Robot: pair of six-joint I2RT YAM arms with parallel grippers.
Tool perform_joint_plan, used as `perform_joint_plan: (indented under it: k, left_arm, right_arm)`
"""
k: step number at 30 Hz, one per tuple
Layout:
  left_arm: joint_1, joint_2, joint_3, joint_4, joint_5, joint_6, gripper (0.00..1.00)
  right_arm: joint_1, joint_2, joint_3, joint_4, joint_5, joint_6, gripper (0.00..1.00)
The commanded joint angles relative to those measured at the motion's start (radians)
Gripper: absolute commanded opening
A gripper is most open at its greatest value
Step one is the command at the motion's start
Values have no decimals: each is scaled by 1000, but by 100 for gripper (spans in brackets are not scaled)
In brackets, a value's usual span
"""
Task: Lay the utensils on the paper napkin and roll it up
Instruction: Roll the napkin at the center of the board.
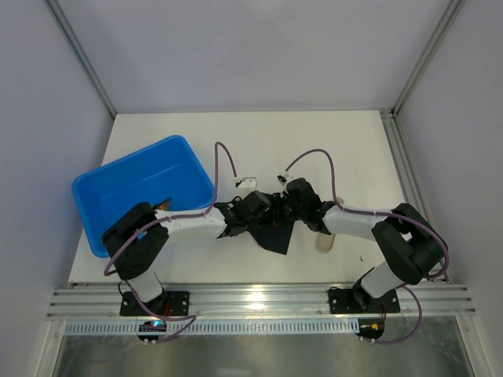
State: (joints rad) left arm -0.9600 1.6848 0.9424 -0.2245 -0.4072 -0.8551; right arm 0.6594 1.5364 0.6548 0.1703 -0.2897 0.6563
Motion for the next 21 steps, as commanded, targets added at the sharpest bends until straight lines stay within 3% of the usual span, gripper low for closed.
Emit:
perform_joint_plan:
  k: [1,5,21]
  left_arm:
    - [1,-7,16,42,-7,11,0]
    - [3,-4,19,47,-1,10,0]
    - [10,-42,-17,45,8,4,0]
  right_arm:
    - [0,-36,64,-2,-12,-27,17]
    - [0,-16,74,8,-42,-26,4]
    - [-15,102,112,52,-103,-37,4]
